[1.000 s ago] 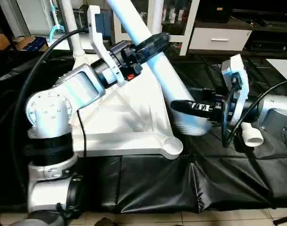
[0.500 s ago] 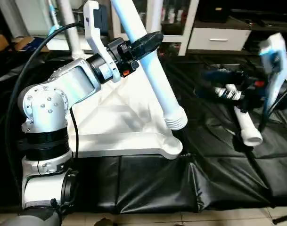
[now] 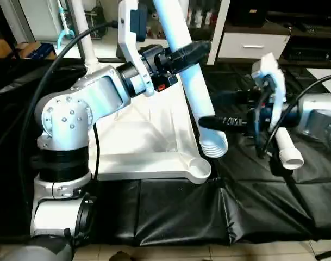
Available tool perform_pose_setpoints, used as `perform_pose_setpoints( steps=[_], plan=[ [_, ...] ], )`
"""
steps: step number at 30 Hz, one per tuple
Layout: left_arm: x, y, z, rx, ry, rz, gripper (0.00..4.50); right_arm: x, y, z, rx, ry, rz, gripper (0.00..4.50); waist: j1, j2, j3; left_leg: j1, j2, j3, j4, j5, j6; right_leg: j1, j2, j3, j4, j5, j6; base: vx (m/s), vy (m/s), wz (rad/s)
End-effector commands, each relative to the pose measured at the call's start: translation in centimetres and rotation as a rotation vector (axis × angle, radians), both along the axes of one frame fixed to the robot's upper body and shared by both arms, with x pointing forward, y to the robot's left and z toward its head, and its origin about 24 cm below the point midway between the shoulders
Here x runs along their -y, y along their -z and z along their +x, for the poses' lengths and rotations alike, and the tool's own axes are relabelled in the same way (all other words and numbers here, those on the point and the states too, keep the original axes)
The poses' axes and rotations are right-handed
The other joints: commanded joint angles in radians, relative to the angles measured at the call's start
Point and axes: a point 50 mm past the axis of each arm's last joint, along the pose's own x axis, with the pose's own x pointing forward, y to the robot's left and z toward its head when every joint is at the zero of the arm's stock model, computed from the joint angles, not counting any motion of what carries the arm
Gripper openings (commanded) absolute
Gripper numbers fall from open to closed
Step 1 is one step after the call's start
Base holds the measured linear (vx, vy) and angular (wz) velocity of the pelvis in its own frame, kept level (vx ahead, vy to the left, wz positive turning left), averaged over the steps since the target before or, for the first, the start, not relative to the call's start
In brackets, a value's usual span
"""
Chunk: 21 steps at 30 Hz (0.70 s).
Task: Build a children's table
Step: Pick table leg
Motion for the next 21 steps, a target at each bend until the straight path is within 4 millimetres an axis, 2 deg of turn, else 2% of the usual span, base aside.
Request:
perform_pose_setpoints(
  steps=[1, 6, 11, 16, 19, 20, 21],
  plan=[
    [0.9, -0.7, -0.9, 0.050, 0.070, 0.026, 1.77, -0.1, -0.2, 0.4, 0.009, -0.013, -0.036, 4.33, -0.001, -0.011, -0.079, 0.012, 0.002, 0.009, -0.062, -0.125, 0.018, 0.063, -0.033, 0.024, -0.067, -0.174, -0.211, 0.000, 0.000, 0.00],
    [1.4, -0.8, -1.1, 0.082, 0.109, 0.053, 1.77, -0.5, 0.3, 0.6, -0.037, -0.042, -0.042, 4.33, -0.002, -0.011, -0.077, 0.013, 0.002, 0.010, -0.063, -0.138, 0.016, 0.061, -0.033, 0.024, -0.070, -0.199, -0.204, 0.000, 0.000, 0.00],
    [1.9, -0.9, -1.5, 0.099, 0.148, 0.072, 1.77, -1.2, 0.8, 0.6, -0.065, -0.085, -0.043, 4.33, -0.001, -0.010, -0.080, 0.012, 0.003, 0.009, -0.062, -0.119, 0.019, 0.063, -0.032, 0.024, -0.064, -0.156, -0.219, 0.000, 0.000, 0.00],
    [2.1, -0.9, -1.7, 0.116, 0.175, 0.091, 1.77, -1.4, 1.0, 0.8, -0.071, -0.095, -0.044, 3.70, -0.002, -0.009, -0.079, 0.013, 0.002, 0.009, -0.063, -0.123, 0.020, 0.064, -0.032, 0.024, -0.063, -0.149, -0.228, 0.000, 0.000, 0.00],
    [2.2, -0.9, -1.7, 0.123, 0.178, 0.102, 1.77, -1.5, 1.0, 0.7, -0.075, -0.106, -0.040, 3.54, -0.002, -0.009, -0.079, 0.014, 0.003, 0.009, -0.063, -0.129, 0.017, 0.063, -0.032, 0.024, -0.064, -0.154, -0.227, 0.000, 0.000, 0.00],
    [2.2, -0.9, -1.7, 0.125, 0.179, 0.105, 1.77, -1.5, 1.1, 0.7, -0.077, -0.110, -0.041, 3.46, -0.001, -0.005, -0.078, 0.013, 0.003, 0.008, -0.063, -0.129, 0.016, 0.064, -0.033, 0.024, -0.063, -0.155, -0.226, 0.000, 0.000, 0.00],
    [2.2, -0.8, -1.7, 0.126, 0.180, 0.106, 1.77, -1.6, 1.1, 0.7, -0.078, -0.112, -0.041, 3.27, -0.002, -0.006, -0.078, 0.013, 0.003, 0.009, -0.063, -0.133, 0.014, 0.063, -0.032, 0.024, -0.064, -0.156, -0.225, 0.000, 0.000, 0.00]
  ],
)
